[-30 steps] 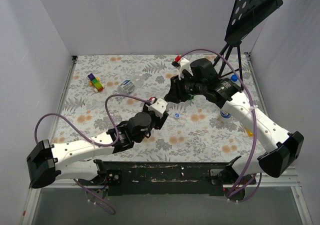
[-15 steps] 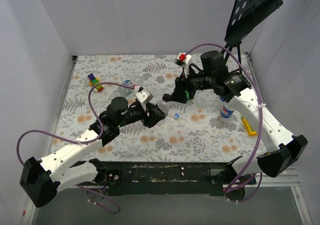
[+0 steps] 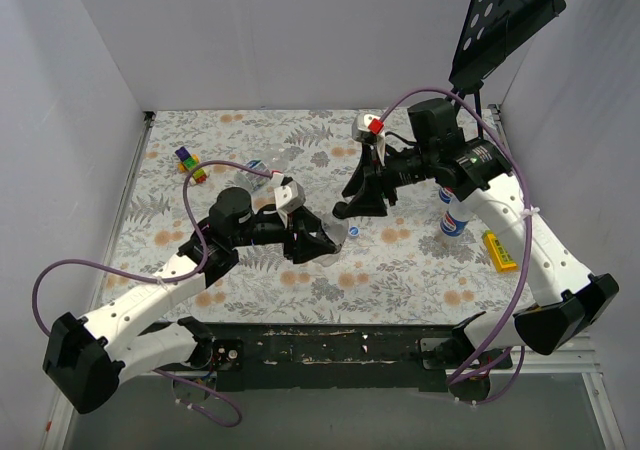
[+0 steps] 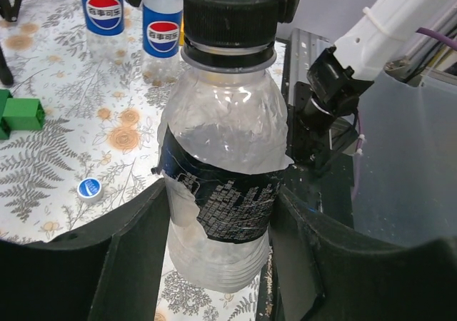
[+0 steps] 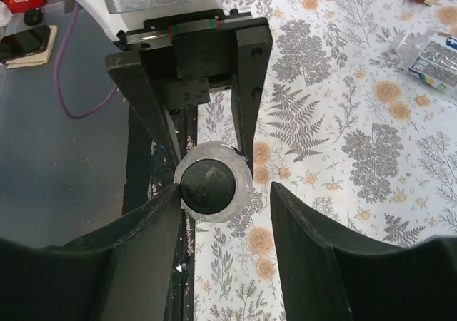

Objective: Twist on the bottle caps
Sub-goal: Screw the bottle cap onto the plastic bottle.

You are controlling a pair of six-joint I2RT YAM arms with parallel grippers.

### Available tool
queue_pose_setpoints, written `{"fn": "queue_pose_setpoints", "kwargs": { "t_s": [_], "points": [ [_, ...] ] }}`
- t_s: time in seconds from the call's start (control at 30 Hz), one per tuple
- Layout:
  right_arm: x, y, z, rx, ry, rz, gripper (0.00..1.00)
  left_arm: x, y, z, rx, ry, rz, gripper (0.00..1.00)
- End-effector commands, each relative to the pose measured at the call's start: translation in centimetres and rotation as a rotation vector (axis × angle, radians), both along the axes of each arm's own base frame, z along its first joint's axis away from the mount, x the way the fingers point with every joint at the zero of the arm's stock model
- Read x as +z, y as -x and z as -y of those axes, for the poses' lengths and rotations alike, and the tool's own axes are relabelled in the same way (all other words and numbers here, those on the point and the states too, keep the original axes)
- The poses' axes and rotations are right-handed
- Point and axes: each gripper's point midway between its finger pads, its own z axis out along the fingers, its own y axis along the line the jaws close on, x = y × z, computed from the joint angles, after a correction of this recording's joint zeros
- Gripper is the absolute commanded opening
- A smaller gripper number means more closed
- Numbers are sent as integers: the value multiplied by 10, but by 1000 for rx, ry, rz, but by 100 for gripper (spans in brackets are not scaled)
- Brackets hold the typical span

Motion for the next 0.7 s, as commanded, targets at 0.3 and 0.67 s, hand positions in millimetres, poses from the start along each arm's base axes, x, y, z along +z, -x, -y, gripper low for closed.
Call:
{"fn": "queue_pose_setpoints", "kwargs": {
  "t_s": [0.3,0.67],
  "points": [
    [22,11,-3,106,-79,64,45,37,16,10,-143,83,87,0],
    [14,14,-2,116,-64,26,44,50,15,10,-132,107,129,0]
  ]
}}
